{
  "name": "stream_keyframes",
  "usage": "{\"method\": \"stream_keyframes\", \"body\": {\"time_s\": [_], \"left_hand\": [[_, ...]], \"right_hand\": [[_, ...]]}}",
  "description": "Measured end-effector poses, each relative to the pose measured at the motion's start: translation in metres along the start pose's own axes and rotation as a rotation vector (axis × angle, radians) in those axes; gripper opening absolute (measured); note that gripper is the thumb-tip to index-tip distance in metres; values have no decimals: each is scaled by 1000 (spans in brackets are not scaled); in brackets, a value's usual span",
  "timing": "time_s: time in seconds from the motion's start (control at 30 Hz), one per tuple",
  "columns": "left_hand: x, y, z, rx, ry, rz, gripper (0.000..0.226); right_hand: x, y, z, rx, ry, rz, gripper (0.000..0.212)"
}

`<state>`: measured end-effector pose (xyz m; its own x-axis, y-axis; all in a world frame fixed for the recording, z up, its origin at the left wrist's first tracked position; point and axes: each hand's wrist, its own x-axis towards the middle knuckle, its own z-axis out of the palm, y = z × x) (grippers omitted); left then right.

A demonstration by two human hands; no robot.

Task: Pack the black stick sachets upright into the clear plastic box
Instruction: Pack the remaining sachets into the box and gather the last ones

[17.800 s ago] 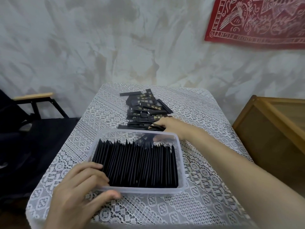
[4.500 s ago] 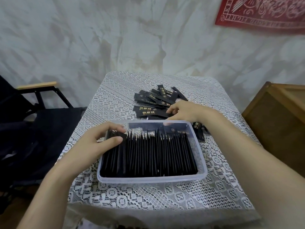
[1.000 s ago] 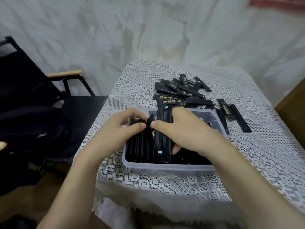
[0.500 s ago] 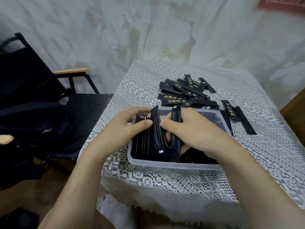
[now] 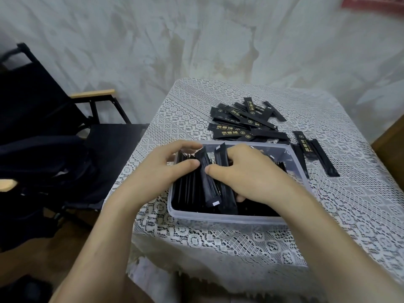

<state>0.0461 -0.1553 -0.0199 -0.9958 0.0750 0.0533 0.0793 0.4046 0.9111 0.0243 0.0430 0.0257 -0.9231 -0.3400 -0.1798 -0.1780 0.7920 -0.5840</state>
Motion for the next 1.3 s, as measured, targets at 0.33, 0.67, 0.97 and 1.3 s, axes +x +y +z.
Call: {"method": "stream_keyframes", "body": {"time_s": [0.33,0.67,0.97,1.3], "left_hand": [[1,0,0,-17,5,-15,24],[1,1,1,-3,9,-15,24],[1,0,-1,-1,-11,10,33],[1,1,-1,-37,-31,-12,16]], "right_hand": [[0,2,-1,42,-49,-53,30],[2,3,-1,-104,14,23,33],[6,2,5,133,-73,-105,44],[5,12,2,270,-110,-65,24]]}}
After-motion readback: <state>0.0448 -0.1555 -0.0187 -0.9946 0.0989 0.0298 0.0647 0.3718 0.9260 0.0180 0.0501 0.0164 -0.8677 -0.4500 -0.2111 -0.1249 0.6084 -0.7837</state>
